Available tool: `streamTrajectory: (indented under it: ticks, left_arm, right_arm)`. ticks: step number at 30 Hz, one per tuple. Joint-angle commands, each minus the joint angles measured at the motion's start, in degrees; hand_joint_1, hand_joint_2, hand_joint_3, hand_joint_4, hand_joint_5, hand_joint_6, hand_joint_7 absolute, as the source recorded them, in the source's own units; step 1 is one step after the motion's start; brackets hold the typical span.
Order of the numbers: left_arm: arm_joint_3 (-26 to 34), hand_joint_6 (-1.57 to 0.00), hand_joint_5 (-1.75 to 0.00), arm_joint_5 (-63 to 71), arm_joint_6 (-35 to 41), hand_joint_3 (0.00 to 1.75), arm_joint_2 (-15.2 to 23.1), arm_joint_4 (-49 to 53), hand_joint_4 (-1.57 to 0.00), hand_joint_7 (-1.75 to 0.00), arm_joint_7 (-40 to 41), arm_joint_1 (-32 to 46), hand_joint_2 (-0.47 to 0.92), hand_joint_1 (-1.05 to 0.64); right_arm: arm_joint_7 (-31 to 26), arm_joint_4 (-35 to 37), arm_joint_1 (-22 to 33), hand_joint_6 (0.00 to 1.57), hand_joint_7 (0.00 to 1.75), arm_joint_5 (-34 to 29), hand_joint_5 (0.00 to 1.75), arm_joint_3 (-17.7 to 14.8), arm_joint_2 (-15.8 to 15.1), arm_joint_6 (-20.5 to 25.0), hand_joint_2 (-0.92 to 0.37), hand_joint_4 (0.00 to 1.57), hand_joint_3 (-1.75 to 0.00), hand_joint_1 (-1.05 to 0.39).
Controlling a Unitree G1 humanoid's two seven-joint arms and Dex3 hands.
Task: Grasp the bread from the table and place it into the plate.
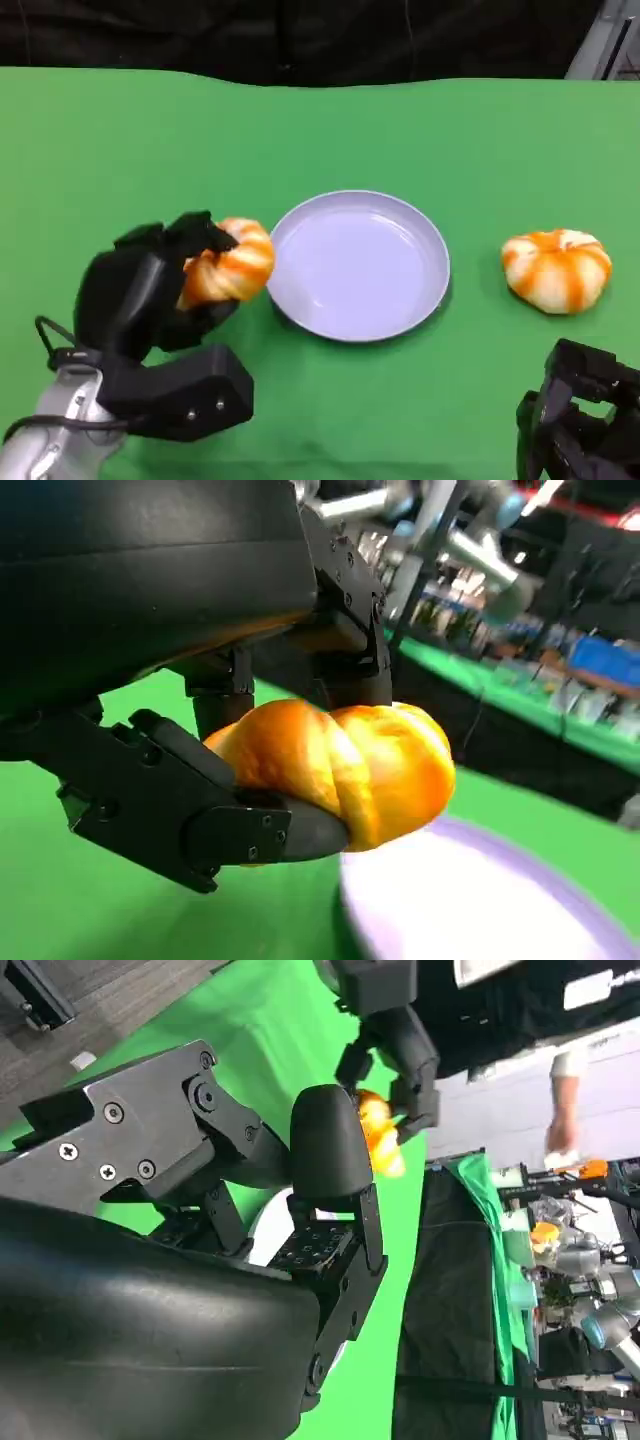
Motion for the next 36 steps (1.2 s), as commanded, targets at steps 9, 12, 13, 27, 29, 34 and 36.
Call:
streamTrajectory:
  ticks: [9, 12, 13, 27, 29, 34, 36]
  left_arm:
    - [-4.0, -0.76, -1.74, 3.42, 1.23, 0.74, -3.42, -0.25, -0.69, -1.38, -3.79, -8.67, 0.69, -0.1]
    - [-5.65, -0.75, -1.74, 3.22, 0.96, 0.6, -4.78, 3.65, -0.68, -1.39, -5.82, -11.96, 0.76, -0.09]
    - [-6.64, -0.75, -1.74, 3.77, 0.57, 0.57, -5.27, 6.03, -0.68, -1.38, -5.97, -13.53, 0.77, -0.08]
    - [-11.29, -0.81, -1.44, 3.23, -3.98, 0.35, -14.31, 36.38, -0.75, -1.09, -1.48, -27.78, 0.92, -0.1]
    - [-11.05, -0.85, -1.37, 2.48, -4.49, 0.41, -14.81, 38.3, -0.73, -0.95, -1.73, -28.45, 0.92, -0.13]
    - [-13.66, -0.22, -0.11, 3.98, 0.66, 0.61, -13.51, 37.57, -0.08, -0.06, -12.57, -29.23, 0.92, -0.79]
    - [-15.08, -0.09, -0.03, 5.01, 1.81, 0.68, -12.85, 36.79, -0.02, -0.02, -14.26, -28.72, 0.92, -0.93]
  right_arm:
    - [0.05, -0.07, 0.42, 0.76, 1.56, -0.26, 1.75, 0.0, -0.53, -0.82, -0.65, 0.86, -1.04, -0.05]
    - [0.09, -0.57, 0.76, 0.76, 1.56, 0.01, 1.75, 0.24, -0.5, -0.44, -0.65, 0.86, -1.04, -0.06]
    - [0.05, -0.65, 0.87, 0.76, 1.56, -0.02, 1.75, 0.34, -0.41, -0.55, -0.65, 0.86, -1.04, -0.06]
    - [-1.12, -2.63, 2.49, 0.81, 1.49, 0.39, 1.74, 0.95, -0.03, 0.11, -0.62, 0.86, -1.09, -0.07]
    - [-1.25, -2.72, 2.45, 0.8, 1.5, 0.02, 1.75, 1.1, -0.09, -0.01, -0.61, 0.85, -1.09, -0.08]
    - [-1.7, -2.83, 2.24, 0.79, 1.53, 0.19, 1.75, 1.48, 0.28, -0.05, -0.6, 0.85, -1.08, -0.07]
    - [-1.56, -2.87, 2.25, 0.79, 1.53, 0.37, 1.75, 1.52, 0.14, -0.14, -0.6, 0.86, -1.09, -0.07]
